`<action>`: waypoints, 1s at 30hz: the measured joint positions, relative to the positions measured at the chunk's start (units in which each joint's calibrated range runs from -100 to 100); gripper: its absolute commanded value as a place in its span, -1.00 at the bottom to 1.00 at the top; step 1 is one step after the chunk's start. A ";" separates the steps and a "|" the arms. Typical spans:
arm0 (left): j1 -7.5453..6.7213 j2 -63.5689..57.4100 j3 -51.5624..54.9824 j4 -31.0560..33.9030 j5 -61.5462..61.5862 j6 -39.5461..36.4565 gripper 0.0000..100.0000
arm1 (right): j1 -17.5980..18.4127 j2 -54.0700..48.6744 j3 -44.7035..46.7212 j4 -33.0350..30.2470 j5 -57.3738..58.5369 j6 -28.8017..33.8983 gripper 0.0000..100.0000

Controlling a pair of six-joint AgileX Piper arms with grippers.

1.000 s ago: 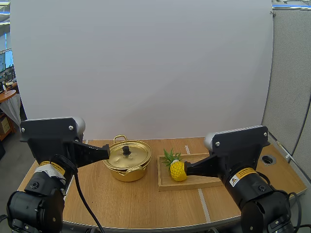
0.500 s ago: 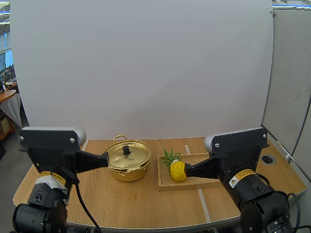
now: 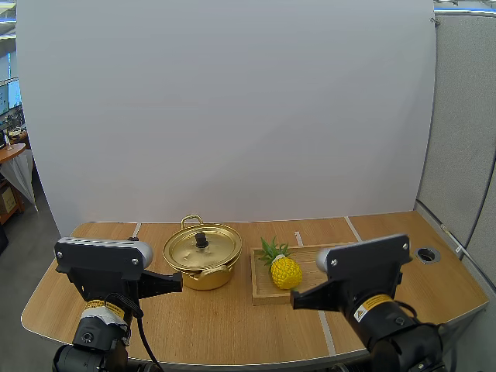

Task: Open the pot, put the grape inside, and close it

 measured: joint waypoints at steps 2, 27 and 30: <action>0.00 0.00 0.00 0.00 0.78 -0.27 -1.00 | 0.00 0.00 1.94 0.00 0.28 0.00 -1.00; 0.00 0.00 0.26 0.00 20.65 -1.81 -1.00 | -1.11 0.00 2.17 0.00 6.52 0.00 -1.00; 0.00 0.00 0.26 0.00 20.65 -1.81 -1.00 | -1.11 0.00 2.17 0.00 6.52 0.00 -1.00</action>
